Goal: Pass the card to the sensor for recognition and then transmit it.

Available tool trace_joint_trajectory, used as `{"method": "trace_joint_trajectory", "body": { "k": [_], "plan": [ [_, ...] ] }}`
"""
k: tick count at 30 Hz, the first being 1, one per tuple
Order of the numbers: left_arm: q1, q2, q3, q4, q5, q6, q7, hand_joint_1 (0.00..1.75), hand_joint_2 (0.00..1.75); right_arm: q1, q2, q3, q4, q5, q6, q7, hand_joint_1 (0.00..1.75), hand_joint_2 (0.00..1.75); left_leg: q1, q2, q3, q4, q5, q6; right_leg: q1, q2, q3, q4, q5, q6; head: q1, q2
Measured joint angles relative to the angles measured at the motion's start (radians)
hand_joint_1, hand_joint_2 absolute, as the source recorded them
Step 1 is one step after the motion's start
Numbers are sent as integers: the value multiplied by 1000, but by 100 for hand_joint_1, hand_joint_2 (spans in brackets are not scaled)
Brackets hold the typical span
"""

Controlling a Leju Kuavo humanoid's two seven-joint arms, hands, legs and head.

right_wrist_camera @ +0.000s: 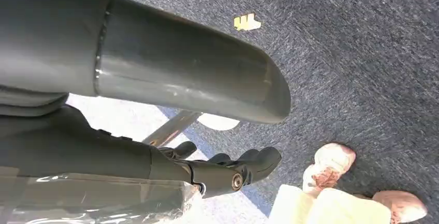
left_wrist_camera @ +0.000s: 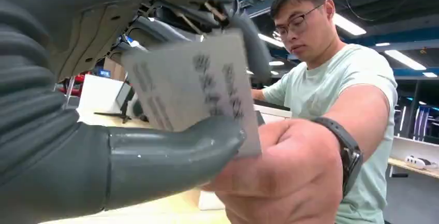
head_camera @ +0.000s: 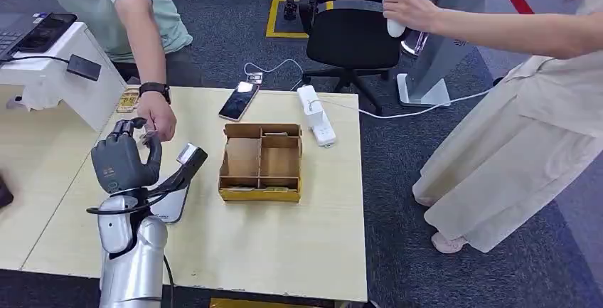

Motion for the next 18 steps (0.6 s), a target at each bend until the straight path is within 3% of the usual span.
{"method": "trace_joint_trajectory", "body": {
  "k": [13,18],
  "plan": [
    [1,8,0,-20,10,11,-18,0,175,-3,0,0,1,0,0,0,0,0,0,0,0,0,0,0,0,0,0,0,0,0,0,0],
    [11,8,0,-36,67,-11,-37,0,175,-2,0,0,3,0,-1,0,0,0,0,0,0,0,0,0,0,0,0,0,0,0,0,0]
  ]
}}
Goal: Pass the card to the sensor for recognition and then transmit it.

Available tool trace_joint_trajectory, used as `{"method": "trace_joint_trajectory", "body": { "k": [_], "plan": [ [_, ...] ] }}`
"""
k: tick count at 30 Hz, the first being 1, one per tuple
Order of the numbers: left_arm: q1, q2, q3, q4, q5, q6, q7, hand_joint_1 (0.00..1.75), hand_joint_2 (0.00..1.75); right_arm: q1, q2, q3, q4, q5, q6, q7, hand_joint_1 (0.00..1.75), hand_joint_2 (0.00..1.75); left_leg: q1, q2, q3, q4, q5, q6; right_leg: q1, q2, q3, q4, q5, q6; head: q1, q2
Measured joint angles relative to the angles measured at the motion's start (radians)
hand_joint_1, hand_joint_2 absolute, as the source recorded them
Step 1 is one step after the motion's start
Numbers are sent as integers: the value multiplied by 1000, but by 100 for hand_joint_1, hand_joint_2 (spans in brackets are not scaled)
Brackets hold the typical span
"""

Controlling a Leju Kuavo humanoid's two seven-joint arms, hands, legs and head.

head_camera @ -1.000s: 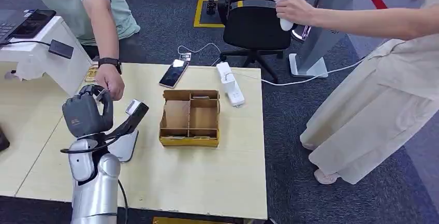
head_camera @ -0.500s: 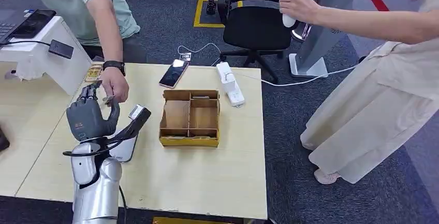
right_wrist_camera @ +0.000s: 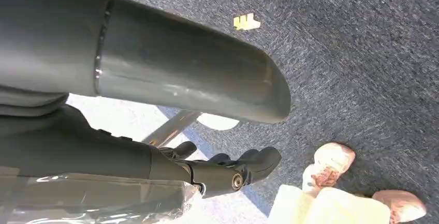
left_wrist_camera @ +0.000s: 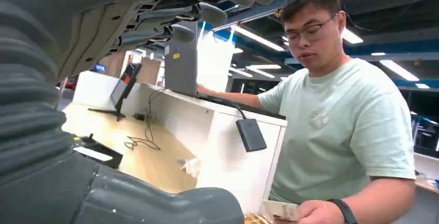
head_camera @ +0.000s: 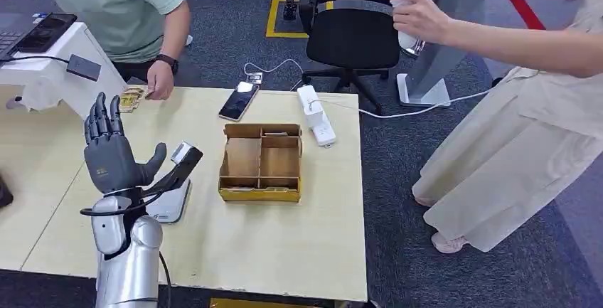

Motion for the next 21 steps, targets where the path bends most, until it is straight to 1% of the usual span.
{"method": "trace_joint_trajectory", "body": {
  "k": [3,8,12,21],
  "plan": [
    [12,0,0,-7,10,-3,-1,0,175,1,0,0,1,0,-1,0,0,0,0,0,0,0,0,0,0,0,0,0,0,0,0,0],
    [29,0,0,-19,16,-5,-21,0,175,2,0,-1,2,0,-2,-1,0,0,0,0,0,0,0,0,0,0,0,0,0,0,0,0],
    [53,2,-1,-33,21,-20,-48,0,175,2,0,-4,2,0,-5,-3,0,0,0,0,0,0,0,0,0,0,0,0,0,0,0,0],
    [114,11,-28,-43,32,-37,-71,0,175,2,0,-15,2,0,-17,-18,0,0,0,0,0,0,0,0,0,0,0,0,0,0,0,0]
  ]
}}
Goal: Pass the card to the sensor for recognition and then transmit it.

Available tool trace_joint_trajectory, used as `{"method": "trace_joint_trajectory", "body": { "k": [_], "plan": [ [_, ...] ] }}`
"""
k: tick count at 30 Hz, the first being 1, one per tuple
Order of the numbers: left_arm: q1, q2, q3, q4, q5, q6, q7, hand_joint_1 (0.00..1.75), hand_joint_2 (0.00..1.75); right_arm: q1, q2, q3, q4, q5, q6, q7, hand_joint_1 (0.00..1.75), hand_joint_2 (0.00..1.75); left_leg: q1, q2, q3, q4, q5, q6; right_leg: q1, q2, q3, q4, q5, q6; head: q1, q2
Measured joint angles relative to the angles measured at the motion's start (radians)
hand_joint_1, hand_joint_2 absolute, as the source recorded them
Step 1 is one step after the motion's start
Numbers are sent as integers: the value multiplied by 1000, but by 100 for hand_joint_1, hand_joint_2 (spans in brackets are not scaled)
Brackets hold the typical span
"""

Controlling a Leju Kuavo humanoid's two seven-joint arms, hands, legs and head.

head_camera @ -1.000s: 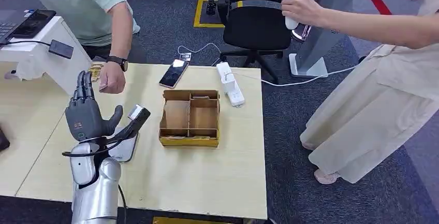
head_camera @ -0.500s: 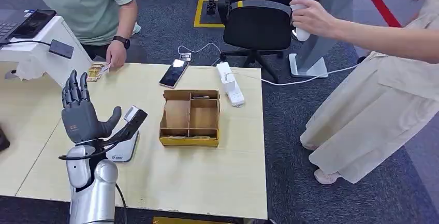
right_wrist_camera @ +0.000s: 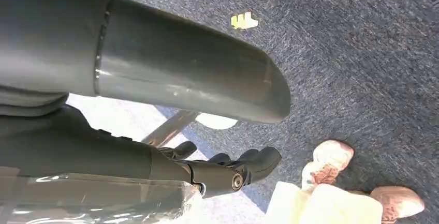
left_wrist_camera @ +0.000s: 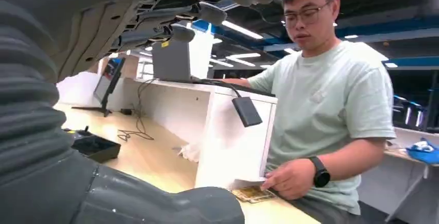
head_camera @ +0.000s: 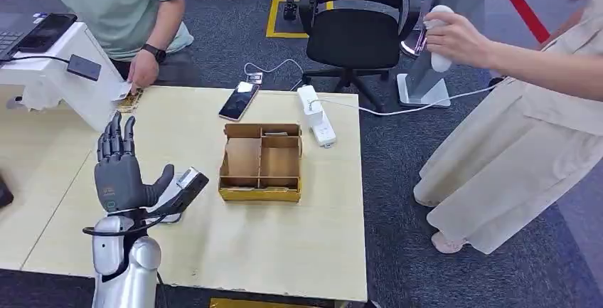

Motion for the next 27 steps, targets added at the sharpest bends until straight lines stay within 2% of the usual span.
{"method": "trace_joint_trajectory", "body": {
  "k": [8,18,27],
  "plan": [
    [27,7,-19,-21,16,-10,-18,0,175,0,1,-14,0,0,-6,-5,0,0,0,0,0,0,0,0,0,0,0,0,0,0,0,0],
    [85,24,-88,-39,16,-76,-37,0,175,-2,4,-31,2,0,-19,-17,0,0,0,0,0,0,0,0,0,0,0,0,0,0,0,0],
    [116,86,-201,-37,33,-131,-55,0,175,-10,5,-40,7,0,-29,-21,0,0,0,0,0,0,0,0,0,0,0,0,0,0,0,0]
  ]
}}
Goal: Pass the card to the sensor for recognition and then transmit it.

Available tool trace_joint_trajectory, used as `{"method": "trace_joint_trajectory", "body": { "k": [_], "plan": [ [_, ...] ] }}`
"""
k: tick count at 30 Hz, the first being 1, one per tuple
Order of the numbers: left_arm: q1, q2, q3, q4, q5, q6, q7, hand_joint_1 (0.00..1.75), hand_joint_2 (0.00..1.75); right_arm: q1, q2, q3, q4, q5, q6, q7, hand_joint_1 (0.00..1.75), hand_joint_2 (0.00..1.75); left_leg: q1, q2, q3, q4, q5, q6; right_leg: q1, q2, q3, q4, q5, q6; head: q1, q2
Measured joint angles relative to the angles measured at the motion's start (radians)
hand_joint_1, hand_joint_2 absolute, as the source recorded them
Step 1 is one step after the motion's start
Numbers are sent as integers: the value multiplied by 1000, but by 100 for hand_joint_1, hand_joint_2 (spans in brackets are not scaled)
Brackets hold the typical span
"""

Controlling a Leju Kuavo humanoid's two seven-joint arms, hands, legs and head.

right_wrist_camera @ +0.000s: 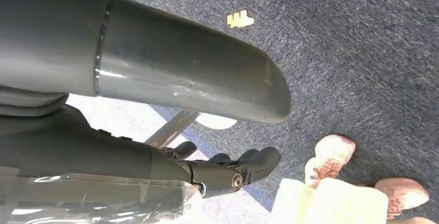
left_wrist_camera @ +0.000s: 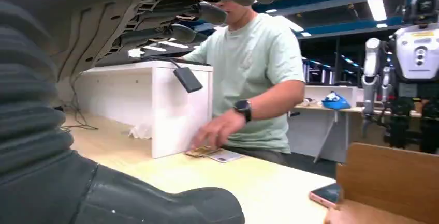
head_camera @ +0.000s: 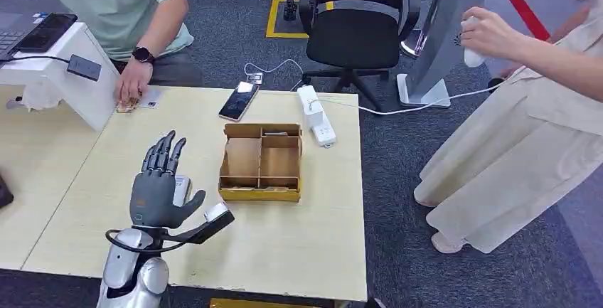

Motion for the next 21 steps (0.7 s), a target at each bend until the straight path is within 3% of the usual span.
{"method": "trace_joint_trajectory", "body": {
  "k": [9,21],
  "plan": [
    [10,26,-60,0,18,-20,3,0,175,-7,2,-1,5,0,-2,-6,0,0,0,0,0,0,0,0,0,0,0,0,0,0,0,0],
    [26,77,-209,13,50,-58,21,0,175,-19,2,-1,21,0,-5,-15,0,0,0,0,0,0,0,0,0,0,0,0,0,0,0,0]
  ]
}}
